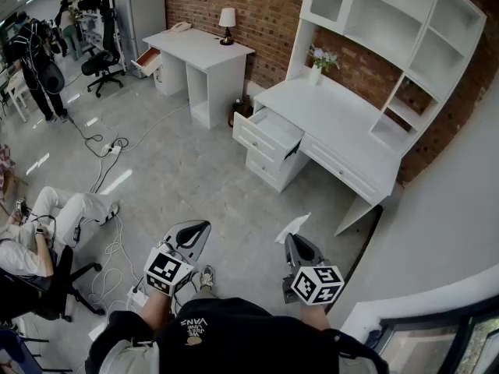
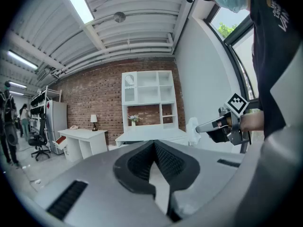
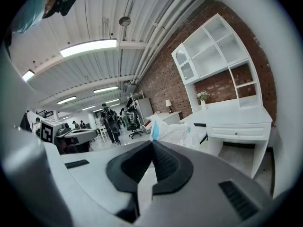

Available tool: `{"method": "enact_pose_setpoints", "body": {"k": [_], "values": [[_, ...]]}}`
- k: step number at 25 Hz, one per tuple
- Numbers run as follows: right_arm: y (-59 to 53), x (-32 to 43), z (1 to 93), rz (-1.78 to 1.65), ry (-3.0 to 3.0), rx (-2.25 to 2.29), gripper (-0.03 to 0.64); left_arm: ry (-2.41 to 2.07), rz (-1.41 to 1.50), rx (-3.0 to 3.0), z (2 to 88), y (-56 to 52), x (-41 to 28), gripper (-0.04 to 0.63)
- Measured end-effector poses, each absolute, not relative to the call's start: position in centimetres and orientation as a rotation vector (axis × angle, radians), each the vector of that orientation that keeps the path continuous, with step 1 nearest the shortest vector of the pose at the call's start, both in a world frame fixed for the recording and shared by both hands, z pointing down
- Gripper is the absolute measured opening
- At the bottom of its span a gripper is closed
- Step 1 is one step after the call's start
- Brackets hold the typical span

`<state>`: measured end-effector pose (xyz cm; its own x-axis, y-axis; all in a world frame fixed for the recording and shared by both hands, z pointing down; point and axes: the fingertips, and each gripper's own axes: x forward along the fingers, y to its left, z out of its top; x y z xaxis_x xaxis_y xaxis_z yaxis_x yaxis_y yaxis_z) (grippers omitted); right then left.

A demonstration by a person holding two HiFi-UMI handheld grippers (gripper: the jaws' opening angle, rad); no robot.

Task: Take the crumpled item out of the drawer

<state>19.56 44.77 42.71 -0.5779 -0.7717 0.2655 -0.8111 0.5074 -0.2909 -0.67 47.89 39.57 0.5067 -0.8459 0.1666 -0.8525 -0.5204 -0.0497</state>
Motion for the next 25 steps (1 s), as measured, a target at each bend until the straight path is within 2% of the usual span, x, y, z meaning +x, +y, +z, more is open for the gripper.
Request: {"method": "enact_pose_setpoints", "body": {"k": [14,25], "values": [[46.5,20.3,43.8,0.603,-2.618,1.369,0.000,-1.559,0.211,2.651,40.4,49.6,-0.8,0.006],[44.0,19.9,44.3,0.644,-2.635,1.403,0.000,-1.554,0.204,2.593,42.6,47.0,-2.0,0.006]]}}
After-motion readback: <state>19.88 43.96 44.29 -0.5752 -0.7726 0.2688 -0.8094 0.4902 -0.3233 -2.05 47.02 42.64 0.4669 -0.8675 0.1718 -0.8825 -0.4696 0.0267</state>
